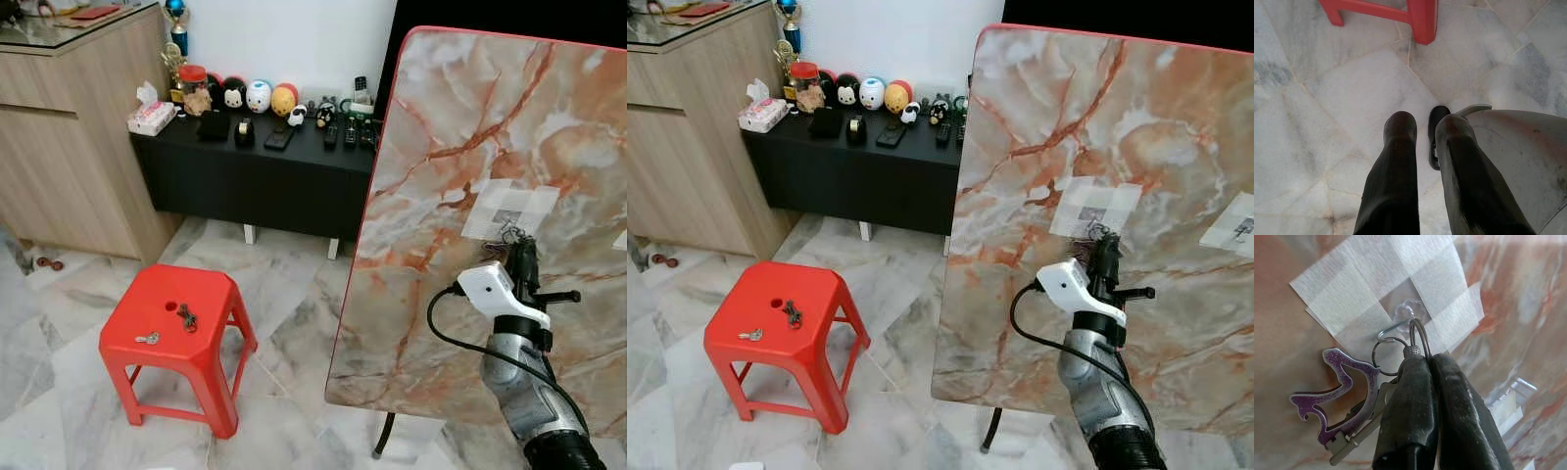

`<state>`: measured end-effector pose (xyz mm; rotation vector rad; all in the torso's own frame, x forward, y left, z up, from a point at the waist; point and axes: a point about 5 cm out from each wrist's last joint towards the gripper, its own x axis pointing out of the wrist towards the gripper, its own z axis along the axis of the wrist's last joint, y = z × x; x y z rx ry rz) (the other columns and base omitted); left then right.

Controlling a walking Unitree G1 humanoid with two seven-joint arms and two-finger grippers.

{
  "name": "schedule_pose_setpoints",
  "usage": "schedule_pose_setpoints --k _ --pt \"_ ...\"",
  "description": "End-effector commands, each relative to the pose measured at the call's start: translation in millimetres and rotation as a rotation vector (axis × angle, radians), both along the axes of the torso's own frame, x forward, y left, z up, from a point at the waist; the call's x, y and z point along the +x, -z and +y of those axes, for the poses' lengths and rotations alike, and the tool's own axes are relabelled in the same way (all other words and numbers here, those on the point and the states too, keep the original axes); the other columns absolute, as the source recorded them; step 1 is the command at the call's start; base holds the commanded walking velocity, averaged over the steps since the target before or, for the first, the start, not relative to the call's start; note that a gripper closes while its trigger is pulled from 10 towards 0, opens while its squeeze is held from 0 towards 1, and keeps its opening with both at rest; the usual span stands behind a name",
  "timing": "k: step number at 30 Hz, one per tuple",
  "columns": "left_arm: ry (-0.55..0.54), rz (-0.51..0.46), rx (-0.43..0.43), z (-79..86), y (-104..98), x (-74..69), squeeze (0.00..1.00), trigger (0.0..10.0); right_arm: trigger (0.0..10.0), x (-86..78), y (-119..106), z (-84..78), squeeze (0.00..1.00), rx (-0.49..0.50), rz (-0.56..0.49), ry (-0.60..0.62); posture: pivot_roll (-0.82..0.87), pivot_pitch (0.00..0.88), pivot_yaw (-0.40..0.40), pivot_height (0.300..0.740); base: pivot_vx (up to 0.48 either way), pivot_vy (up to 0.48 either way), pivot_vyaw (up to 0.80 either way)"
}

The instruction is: Hang keys on a hook

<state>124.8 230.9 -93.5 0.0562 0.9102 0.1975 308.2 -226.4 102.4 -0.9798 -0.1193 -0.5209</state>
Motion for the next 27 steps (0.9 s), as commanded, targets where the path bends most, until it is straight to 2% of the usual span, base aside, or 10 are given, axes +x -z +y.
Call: schedule_pose_setpoints --k 1,27 --pt "-0.013 0.008 -0.008 -2.9 1.4 -1.2 0.0 10.0 10.0 2.8 -1.5 -4.2 0.0 -0.002 0.017 0.008 0.2 0.0 -0.115 0.74 0.0 0.0 0.0" --pt "-0.022 0.011 -0.001 2.0 -0.4 2.7 0.0 10.0 10.0 3.5 7.4 -0.3 0.0 0.04 0.075 -0.011 0.2 0.0 -0.118 0.74 0.0 0.0 0.0"
